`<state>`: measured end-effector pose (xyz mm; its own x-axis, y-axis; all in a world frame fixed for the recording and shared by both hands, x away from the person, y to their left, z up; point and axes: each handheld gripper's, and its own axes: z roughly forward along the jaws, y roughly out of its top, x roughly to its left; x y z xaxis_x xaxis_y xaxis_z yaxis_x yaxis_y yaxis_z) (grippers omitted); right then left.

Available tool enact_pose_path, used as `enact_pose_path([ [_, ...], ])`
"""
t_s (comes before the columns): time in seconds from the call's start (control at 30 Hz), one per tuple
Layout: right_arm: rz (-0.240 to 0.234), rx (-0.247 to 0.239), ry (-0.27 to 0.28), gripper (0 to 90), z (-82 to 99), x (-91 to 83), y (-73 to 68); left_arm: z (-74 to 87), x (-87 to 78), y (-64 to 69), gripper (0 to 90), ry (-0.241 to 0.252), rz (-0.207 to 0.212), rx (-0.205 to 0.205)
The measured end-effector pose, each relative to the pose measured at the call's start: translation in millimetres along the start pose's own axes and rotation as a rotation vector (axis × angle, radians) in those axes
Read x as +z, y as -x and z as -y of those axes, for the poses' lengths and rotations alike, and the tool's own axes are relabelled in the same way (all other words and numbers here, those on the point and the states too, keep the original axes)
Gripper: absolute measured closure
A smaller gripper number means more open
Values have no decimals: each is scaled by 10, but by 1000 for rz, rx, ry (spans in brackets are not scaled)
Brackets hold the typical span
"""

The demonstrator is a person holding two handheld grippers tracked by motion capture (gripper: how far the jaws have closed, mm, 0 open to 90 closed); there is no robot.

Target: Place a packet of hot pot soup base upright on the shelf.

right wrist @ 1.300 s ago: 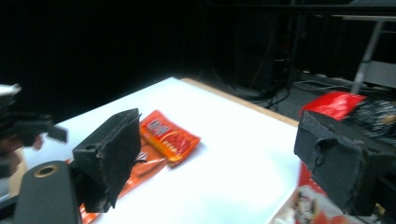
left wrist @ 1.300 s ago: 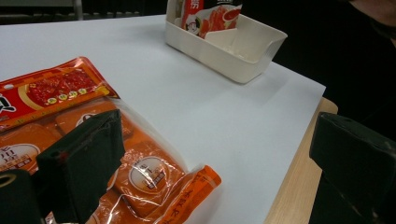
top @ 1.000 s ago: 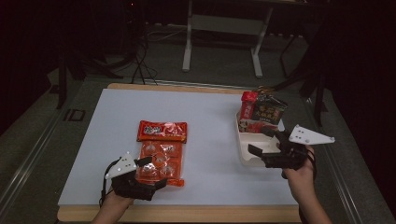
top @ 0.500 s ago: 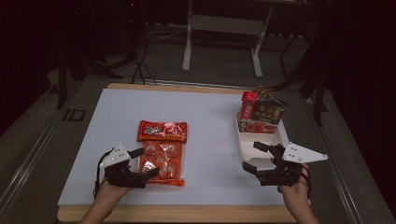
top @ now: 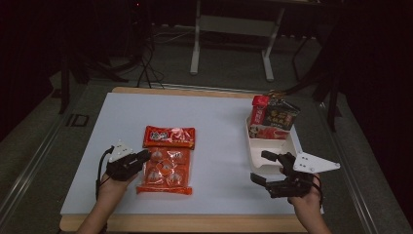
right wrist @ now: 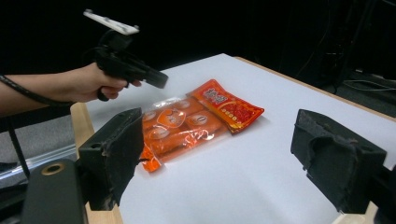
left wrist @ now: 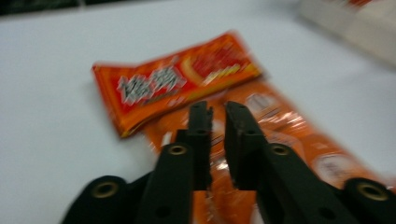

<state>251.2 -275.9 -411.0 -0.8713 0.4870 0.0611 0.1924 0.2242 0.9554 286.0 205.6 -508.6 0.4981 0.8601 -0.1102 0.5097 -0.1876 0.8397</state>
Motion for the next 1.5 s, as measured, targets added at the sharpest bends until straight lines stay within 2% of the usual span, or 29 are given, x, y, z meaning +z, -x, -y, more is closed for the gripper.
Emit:
enact_pose_path([
  [0.07,-4,1,-2,170,3,6,-2,18,91,-23,896,-42,-42,1],
  [0.17,-7,0,-11,170,11,13,-4,51,218,-42,900,-96,-80,9],
  [0.2,-4,-4,-12,170,13,15,-3,62,250,-51,900,-105,-77,4],
  [0.27,-6,-3,-13,169,16,18,3,82,309,-62,900,-125,-109,-8],
  [0.33,-6,0,-11,170,17,19,6,104,359,-75,900,-134,-107,-23],
  [0.37,-8,1,-11,170,19,19,9,110,370,-72,900,-133,-125,-20],
  [0.5,-13,2,-16,170,31,19,3,127,392,-88,900,-127,-121,-63],
  [0.73,-29,15,-24,170,46,53,8,142,404,-36,900,-142,-98,-68],
  [0.9,-40,8,-30,170,41,77,-9,120,425,39,900,-158,-89,-47],
  [0.97,-40,6,-31,170,36,77,-18,90,480,122,900,-168,-60,-24],
  [1.17,-39,13,-22,170,29,51,-9,42,580,285,900,-178,-22,-16],
  [1.33,-42,11,-22,170,33,47,-14,0,662,425,900,-187,3,15],
  [1.47,-43,13,-21,170,30,41,-18,4,669,448,900,-174,6,31],
  [1.5,-42,11,-22,170,29,40,-19,8,655,437,900,-169,9,20],
])
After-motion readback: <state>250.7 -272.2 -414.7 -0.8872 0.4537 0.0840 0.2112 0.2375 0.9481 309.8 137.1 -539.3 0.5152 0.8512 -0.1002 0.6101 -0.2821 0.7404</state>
